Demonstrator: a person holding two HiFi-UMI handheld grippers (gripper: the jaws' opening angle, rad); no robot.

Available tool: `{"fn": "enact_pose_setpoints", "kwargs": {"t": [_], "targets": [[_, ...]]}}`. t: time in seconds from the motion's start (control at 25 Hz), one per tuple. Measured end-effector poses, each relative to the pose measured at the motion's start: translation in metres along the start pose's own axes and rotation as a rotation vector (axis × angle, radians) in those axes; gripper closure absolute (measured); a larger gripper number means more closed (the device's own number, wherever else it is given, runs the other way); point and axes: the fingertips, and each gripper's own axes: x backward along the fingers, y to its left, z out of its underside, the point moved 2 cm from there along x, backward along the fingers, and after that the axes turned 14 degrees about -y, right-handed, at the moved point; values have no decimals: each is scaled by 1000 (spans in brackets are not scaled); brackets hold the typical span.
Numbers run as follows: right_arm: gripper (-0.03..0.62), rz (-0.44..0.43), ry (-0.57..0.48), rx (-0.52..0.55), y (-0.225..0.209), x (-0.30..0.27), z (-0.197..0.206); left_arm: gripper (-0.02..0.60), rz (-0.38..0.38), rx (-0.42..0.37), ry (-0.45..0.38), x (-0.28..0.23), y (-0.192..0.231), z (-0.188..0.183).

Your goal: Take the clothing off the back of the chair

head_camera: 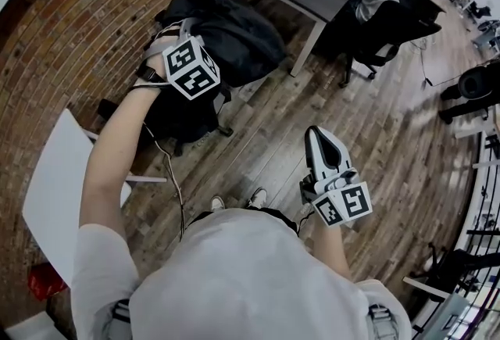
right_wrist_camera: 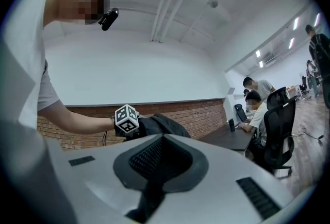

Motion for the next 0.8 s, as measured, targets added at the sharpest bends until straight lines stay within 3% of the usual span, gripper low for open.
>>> {"fn": "enact_pose_setpoints", "kwargs": {"t": [0.16, 0.32, 0.64, 0.8], "targets": [[574, 19, 3, 0, -7, 13, -3, 377, 26, 21, 0, 4, -2, -3], [574, 27, 2, 0, -17, 19, -4, 383, 43, 90, -18, 13, 0, -9], [574, 2, -13, -3, -28, 14, -9, 405, 55, 150, -45, 27, 2, -18], [574, -15, -17, -7, -30, 8, -10, 448, 41, 173, -78, 39, 8, -29]]}}
